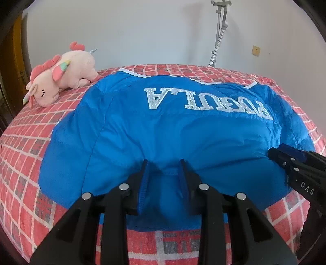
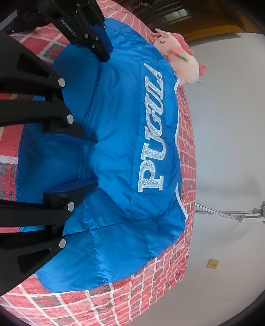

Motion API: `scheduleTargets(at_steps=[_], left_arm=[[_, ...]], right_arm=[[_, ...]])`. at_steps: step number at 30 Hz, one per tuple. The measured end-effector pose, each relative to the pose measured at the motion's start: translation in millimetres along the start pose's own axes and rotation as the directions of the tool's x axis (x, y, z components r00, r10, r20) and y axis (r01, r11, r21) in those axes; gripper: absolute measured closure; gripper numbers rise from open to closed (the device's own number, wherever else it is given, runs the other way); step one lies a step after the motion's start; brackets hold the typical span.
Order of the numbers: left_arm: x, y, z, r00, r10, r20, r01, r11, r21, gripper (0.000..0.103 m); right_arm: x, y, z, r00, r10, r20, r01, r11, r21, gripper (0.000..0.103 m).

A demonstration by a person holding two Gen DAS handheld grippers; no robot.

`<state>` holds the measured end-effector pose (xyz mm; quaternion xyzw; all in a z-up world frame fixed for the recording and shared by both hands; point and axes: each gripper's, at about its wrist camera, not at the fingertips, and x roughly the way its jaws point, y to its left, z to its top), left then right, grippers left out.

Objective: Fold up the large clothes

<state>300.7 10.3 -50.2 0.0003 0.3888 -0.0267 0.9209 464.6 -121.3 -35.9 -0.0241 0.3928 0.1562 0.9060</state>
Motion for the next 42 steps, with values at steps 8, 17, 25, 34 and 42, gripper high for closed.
scheduleTargets(at_steps=[8, 17, 25, 34, 42], left_arm=[[-29.7, 40.2, 45.6, 0.997, 0.060, 0.048, -0.059, 0.998, -0.022, 0.045], [19.5, 134.3, 87.4, 0.995, 0.045, -0.085, -0.059, 0.985, -0.163, 0.028], [57.4, 142.7, 84.5, 0.988, -0.095, -0.125, 0.066, 0.974, -0.218, 0.016], [90.0, 135.5, 89.7, 0.981, -0.146, -0.130, 0.107, 0.957, -0.268, 0.012], [75.4, 124.6, 94.4, 0.985, -0.149, -0.085, 0.120, 0.953, -0.278, 0.056]], right_arm=[[-48.3, -58.7, 30.8, 0.999, 0.000, 0.036, -0.004, 0.994, 0.106, 0.053], [-33.0, -149.3, 43.4, 0.994, -0.003, -0.106, 0.028, 0.971, 0.238, 0.025], [15.8, -157.6, 44.1, 0.971, 0.148, -0.187, -0.091, 0.955, 0.282, 0.012], [49.1, -150.8, 37.6, 0.948, 0.208, -0.239, -0.131, 0.945, 0.301, 0.006], [35.0, -131.6, 38.9, 0.943, 0.287, -0.168, -0.228, 0.926, 0.301, 0.065]])
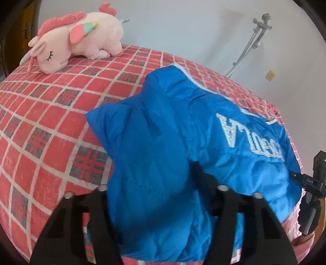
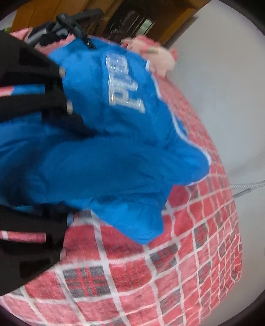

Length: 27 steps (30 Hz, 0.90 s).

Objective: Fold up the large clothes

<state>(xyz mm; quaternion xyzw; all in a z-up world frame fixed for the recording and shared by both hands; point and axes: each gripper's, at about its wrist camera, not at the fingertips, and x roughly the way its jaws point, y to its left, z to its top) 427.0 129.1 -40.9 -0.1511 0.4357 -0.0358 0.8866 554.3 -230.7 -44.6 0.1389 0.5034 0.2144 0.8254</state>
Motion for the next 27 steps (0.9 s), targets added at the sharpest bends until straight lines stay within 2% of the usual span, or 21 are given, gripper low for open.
scheduleTargets(at_steps=[2, 5, 8, 13, 18, 21, 27], left_arm=[[-7.9, -1.2, 1.5, 1.000, 0.004, 0.028, -0.004, 1.000, -0.019, 0.072], [-20.4, -4.1, 3.0, 0.998, -0.004, 0.066, 0.006, 0.999, -0.036, 0.082], [-33.3, -15.6, 1.4, 0.993, 0.024, 0.117, -0.021, 0.999, -0.027, 0.087], [-70.6, -33.4, 2.1, 0.981, -0.012, 0.195, 0.015, 1.000, -0.010, 0.090], [-119.1, -51.5, -6.1, 0.965, -0.039, 0.260, 0.029, 0.999, 0.042, 0.090], [-144.1, -54.5, -16.9, 0.958, -0.048, 0.284, 0.030, 0.997, 0.068, 0.090], [-192.0, -45.7, -60.0, 0.950, -0.066, 0.306, 0.039, 0.995, 0.093, 0.090]], right_arm=[[-7.8, 3.8, -0.8, 1.000, 0.009, 0.024, -0.009, 1.000, -0.010, 0.071], [-20.2, 6.5, -3.4, 0.997, 0.041, 0.061, -0.040, 0.999, -0.012, 0.076], [-35.0, 9.5, -0.9, 0.991, 0.079, 0.105, -0.076, 0.996, -0.035, 0.078], [-66.9, 24.9, -4.2, 0.982, 0.115, 0.150, -0.106, 0.992, -0.068, 0.080], [-110.7, 51.0, -24.5, 0.971, 0.151, 0.185, -0.130, 0.984, -0.121, 0.080], [-141.0, 65.8, -47.7, 0.966, 0.170, 0.196, -0.141, 0.978, -0.154, 0.080], [-178.5, 82.6, -103.8, 0.963, 0.188, 0.191, -0.146, 0.965, -0.216, 0.080]])
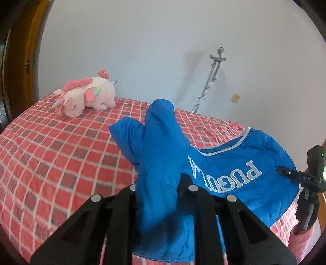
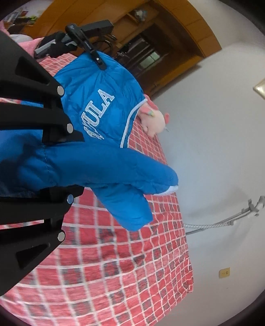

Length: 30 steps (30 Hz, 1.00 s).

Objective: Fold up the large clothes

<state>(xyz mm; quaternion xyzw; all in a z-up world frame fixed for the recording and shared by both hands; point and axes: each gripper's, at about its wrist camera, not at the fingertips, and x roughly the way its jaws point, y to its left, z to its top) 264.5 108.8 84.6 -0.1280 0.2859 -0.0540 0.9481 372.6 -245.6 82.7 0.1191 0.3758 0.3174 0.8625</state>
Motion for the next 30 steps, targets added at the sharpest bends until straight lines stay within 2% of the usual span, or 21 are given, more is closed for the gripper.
scheduleTargets(at_steps=[3, 7, 14, 20, 26, 30], left_arm=[[-21.3, 0.1, -24.2, 1.000, 0.000, -0.019, 0.000, 1.000, 0.019, 0.090], [-30.1, 7.2, -52.8, 0.998, 0.017, -0.062, -0.015, 1.000, 0.025, 0.089], [-6.0, 31.6, -94.7, 0.986, 0.106, -0.126, -0.105, 0.994, 0.015, 0.082], [20.9, 47.0, -117.8, 0.974, 0.153, -0.168, -0.154, 0.988, 0.009, 0.065], [29.2, 49.6, -119.9, 0.973, 0.167, -0.157, -0.168, 0.986, 0.005, 0.063], [33.6, 41.4, -120.0, 0.966, 0.218, -0.142, -0.216, 0.976, 0.030, 0.062]], right_arm=[[-15.4, 6.2, -26.5, 1.000, 0.000, -0.014, 0.000, 1.000, 0.010, 0.080], [-25.1, 8.3, -62.5, 0.999, -0.022, -0.046, 0.023, 0.999, 0.023, 0.080], [-3.4, -18.6, -104.0, 0.987, -0.106, -0.123, 0.116, 0.990, 0.078, 0.077], [14.4, -47.0, -128.1, 0.984, -0.091, -0.155, 0.115, 0.981, 0.159, 0.070], [23.5, -46.9, -141.3, 0.979, -0.136, -0.149, 0.156, 0.979, 0.131, 0.066], [26.1, -43.1, -142.2, 0.974, -0.172, -0.145, 0.189, 0.975, 0.113, 0.062]])
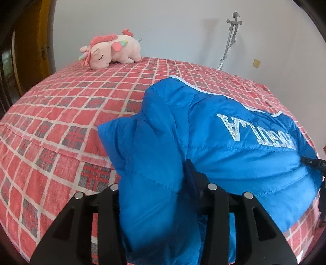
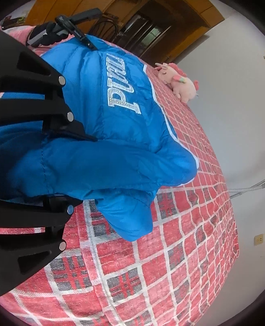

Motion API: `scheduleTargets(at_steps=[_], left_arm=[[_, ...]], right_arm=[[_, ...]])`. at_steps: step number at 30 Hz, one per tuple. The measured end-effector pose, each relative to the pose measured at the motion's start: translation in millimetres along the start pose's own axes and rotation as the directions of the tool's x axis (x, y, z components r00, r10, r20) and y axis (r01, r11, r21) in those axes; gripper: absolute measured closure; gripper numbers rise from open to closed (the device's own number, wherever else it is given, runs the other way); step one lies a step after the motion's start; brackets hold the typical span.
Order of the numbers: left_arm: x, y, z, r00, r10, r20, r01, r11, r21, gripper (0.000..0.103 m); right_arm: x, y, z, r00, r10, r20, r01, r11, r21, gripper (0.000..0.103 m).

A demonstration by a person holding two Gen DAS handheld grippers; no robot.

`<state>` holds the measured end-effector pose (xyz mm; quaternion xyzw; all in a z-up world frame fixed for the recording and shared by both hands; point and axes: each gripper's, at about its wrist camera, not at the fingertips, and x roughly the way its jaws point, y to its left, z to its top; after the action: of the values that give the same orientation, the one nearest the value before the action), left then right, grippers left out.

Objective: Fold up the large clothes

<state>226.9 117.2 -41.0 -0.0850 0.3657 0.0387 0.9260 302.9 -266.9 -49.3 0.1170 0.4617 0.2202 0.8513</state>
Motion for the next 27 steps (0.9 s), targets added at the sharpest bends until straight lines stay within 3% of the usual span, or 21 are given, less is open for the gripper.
scheduleTargets(at_steps=[3, 6, 11, 15, 17, 20, 24, 27], left_arm=[[0.9, -1.6, 4.0, 1.000, 0.008, -0.005, -0.008, 1.000, -0.008, 0.061], [-4.5, 2.7, 8.4, 1.000, -0.015, -0.021, 0.014, 0.999, -0.042, 0.058], [-30.1, 18.5, 10.4, 1.000, -0.024, -0.005, 0.024, 0.997, -0.076, 0.047], [-60.5, 25.5, 10.3, 0.999, 0.007, 0.053, -0.002, 0.995, -0.096, 0.049], [-69.6, 17.5, 12.2, 0.995, 0.047, 0.084, -0.040, 0.995, -0.088, 0.050], [-71.7, -4.4, 20.1, 0.993, 0.012, 0.116, -0.006, 0.998, -0.056, 0.050], [-47.8, -44.6, 39.3, 0.992, -0.001, 0.127, 0.000, 1.000, 0.007, 0.049], [-20.9, -76.4, 47.0, 0.991, 0.040, 0.130, -0.050, 0.996, 0.080, 0.048]], right_arm=[[-0.3, 4.2, -0.1, 0.999, -0.032, 0.006, 0.032, 0.999, -0.012, 0.057], [-7.2, 4.8, 0.2, 0.997, -0.071, 0.013, 0.071, 0.997, -0.017, 0.044], [-44.1, 6.2, -9.3, 0.989, -0.128, 0.073, 0.131, 0.991, -0.041, 0.043], [-78.7, 17.4, -22.0, 0.971, -0.180, 0.158, 0.195, 0.977, -0.086, 0.043], [-87.3, 25.6, -26.7, 0.968, -0.177, 0.180, 0.199, 0.974, -0.112, 0.043], [-93.0, 46.7, -34.6, 0.967, -0.148, 0.209, 0.183, 0.970, -0.158, 0.044], [-81.5, 69.5, -39.0, 0.968, -0.128, 0.214, 0.172, 0.964, -0.202, 0.047], [-69.4, 74.6, -40.9, 0.966, -0.134, 0.219, 0.180, 0.962, -0.204, 0.049]])
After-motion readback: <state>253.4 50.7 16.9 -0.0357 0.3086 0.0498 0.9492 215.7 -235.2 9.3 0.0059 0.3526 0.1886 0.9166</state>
